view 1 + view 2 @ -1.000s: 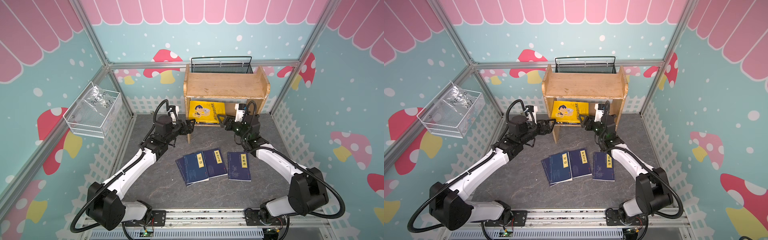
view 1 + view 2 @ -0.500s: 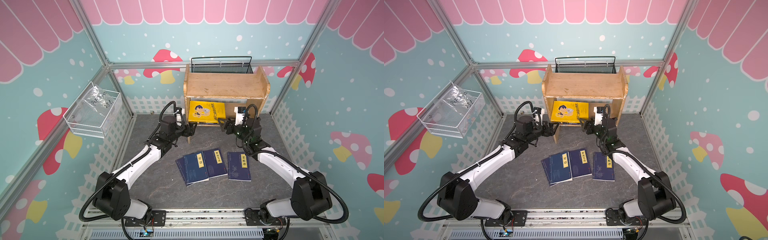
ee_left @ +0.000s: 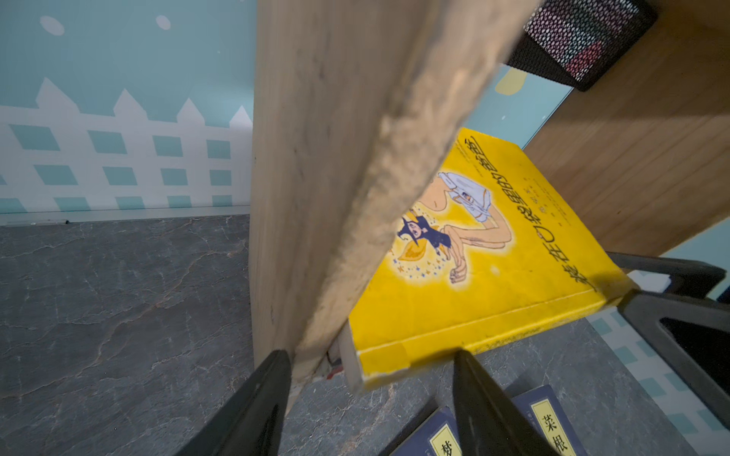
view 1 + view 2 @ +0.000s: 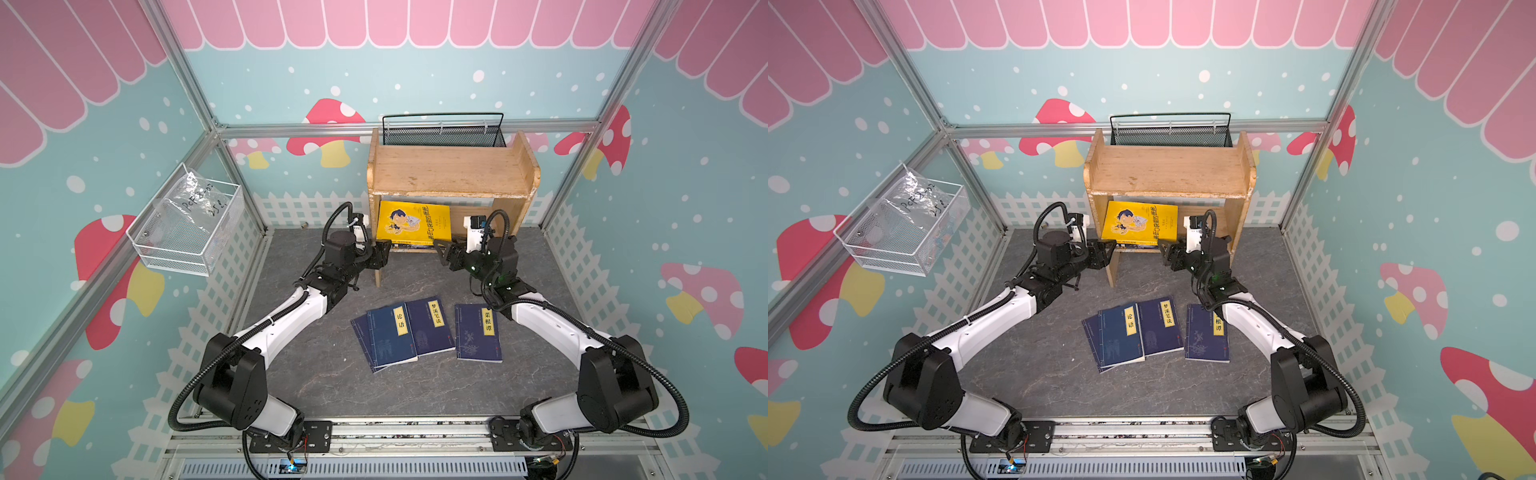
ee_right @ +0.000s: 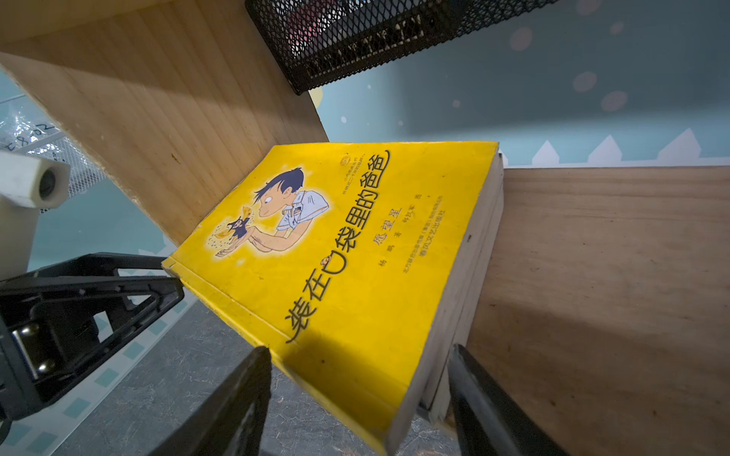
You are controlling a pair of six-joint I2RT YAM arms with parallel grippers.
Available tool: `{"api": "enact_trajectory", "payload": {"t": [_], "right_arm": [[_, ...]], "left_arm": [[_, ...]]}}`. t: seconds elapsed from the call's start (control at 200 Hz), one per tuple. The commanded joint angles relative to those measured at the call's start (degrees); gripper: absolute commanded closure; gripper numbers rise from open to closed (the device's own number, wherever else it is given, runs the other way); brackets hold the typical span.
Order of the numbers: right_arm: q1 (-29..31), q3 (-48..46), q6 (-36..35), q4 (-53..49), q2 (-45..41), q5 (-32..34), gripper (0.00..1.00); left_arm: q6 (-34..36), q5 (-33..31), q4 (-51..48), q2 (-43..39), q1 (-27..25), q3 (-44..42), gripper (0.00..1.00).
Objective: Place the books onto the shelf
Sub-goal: 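Push the yellow book deeper into the lower shelf with both grippers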
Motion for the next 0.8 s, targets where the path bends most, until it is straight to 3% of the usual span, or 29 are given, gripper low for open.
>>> {"api": "enact_trajectory", "payload": {"t": [0.0, 0.79], "right_arm": [[0.24, -0.4, -2.04, 1.97, 0.99, -0.88, 0.29], [0.62, 2.31, -2.9, 1.45, 4.38, -2.14, 0.42]], "left_arm": [[-0.21, -1.62, 1.97, 0.54, 0.28, -0.24, 0.36], [-1.63, -4.68, 2.67, 1.1, 0.53, -0.94, 0.45]]}}
